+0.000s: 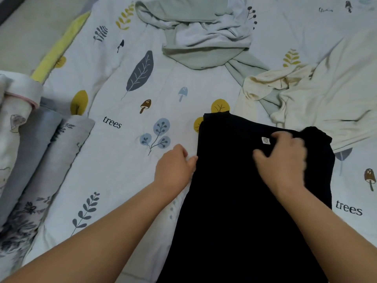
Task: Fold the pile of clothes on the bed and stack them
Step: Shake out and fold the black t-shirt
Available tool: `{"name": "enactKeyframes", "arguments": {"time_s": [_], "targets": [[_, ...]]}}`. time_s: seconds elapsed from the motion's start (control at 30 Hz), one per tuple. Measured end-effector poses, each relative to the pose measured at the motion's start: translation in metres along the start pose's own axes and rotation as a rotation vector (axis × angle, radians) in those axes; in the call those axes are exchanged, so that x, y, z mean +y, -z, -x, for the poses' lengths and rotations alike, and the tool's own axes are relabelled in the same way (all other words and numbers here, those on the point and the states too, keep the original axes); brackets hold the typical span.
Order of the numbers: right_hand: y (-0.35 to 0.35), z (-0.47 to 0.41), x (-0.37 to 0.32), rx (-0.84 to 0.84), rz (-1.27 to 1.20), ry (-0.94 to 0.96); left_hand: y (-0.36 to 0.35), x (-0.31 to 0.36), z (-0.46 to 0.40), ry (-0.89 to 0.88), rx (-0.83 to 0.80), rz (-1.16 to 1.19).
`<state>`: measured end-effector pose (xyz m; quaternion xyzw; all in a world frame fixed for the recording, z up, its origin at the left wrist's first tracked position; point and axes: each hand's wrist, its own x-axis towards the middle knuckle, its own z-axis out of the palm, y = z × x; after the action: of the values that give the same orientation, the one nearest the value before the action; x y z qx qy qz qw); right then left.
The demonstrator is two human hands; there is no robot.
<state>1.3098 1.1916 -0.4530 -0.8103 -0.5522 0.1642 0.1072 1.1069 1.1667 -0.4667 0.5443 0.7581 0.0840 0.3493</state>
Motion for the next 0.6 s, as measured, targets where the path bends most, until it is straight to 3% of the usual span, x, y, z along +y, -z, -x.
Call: {"name": "enactKeyframes", "arguments": {"time_s": [0.07, 0.1, 0.2, 0.27, 0.33, 0.5, 0.6], "targets": [[0.011, -0.008, 0.023, 0.208, -0.026, -0.158, -0.004, 0.005, -0.009, 0.012, 0.065, 0.087], [0.015, -0.012, 0.037, 0.233, -0.048, -0.256, -0.007, 0.01, -0.015, 0.007, 0.099, 0.134], [0.017, -0.018, 0.071, 0.072, -0.149, -0.459, -0.014, 0.027, -0.03, -0.075, 0.108, 0.278], [0.013, -0.02, 0.084, -0.056, -0.208, -0.417, -0.022, 0.036, -0.039, -0.162, 0.023, 0.273], [0.015, -0.024, 0.089, -0.059, -0.198, -0.325, -0.027, 0.038, -0.048, -0.24, 0.016, 0.128], [0.026, -0.042, 0.087, 0.162, -0.271, -0.221, -0.015, 0.043, -0.06, -0.212, 0.338, 0.114], [0.02, -0.044, 0.084, 0.163, -0.146, -0.13, -0.019, 0.045, -0.056, -0.236, 0.37, -0.063]]}}
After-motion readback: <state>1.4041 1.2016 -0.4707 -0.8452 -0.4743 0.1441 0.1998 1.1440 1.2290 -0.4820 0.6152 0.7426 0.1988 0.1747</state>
